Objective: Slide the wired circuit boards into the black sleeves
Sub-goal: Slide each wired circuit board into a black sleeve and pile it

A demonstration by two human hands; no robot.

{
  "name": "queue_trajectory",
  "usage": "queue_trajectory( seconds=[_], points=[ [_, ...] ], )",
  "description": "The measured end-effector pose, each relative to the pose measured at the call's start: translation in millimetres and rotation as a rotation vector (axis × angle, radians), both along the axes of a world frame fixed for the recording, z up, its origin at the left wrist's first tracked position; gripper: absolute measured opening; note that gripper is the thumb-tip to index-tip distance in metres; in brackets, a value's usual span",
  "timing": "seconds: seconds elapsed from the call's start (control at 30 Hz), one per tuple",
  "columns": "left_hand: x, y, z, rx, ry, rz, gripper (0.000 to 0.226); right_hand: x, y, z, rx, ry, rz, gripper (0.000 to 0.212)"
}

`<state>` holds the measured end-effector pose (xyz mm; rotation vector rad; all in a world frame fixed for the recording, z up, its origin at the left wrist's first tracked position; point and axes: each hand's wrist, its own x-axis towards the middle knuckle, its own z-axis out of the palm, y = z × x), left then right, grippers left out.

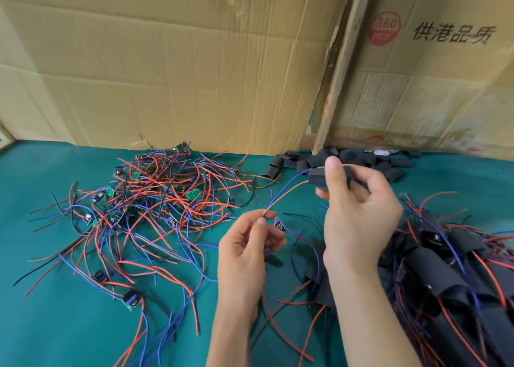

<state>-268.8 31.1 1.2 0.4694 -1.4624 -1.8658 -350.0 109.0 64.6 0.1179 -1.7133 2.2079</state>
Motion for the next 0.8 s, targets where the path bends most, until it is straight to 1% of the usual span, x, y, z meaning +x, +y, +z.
queue_trajectory(
  seconds=[0.17,0.3,0.43,0.67,0.73,0.8],
  points=[
    [1.2,2.6,2.7,-0.089,-0.028,-0.025,0.026,-6.8,4.9,-2.6,-0.157,-0.098,-0.009,0.021],
    [1.5,2.4,3.6,-0.13,-0.055,-0.02,0.028,-10.9,8.4,-0.9,-0.186,-0.137,0.048,0.023],
    [2.1,2.8,4.0,-0.131,-0.069,-0.02,0.027,-14.6,14.7,0.0,-0.137,-0.174,0.212,0.027],
    [2.6,1.7,3.4,-0.133,-0.05,-0.037,0.021,-5.3,5.9,-8.0,0.018,-0.317,0.628,0.043],
    [3.2,0.7,1.5,-0.143,-0.055,-0.028,0.017,-1.5,1.4,-12.9,0.067,-0.35,0.683,0.043],
    [4.0,0.3,1.4,-0.095,-0.045,-0.027,0.007,-1.3,1.1,-15.6,0.09,-0.347,0.702,0.035]
  ],
)
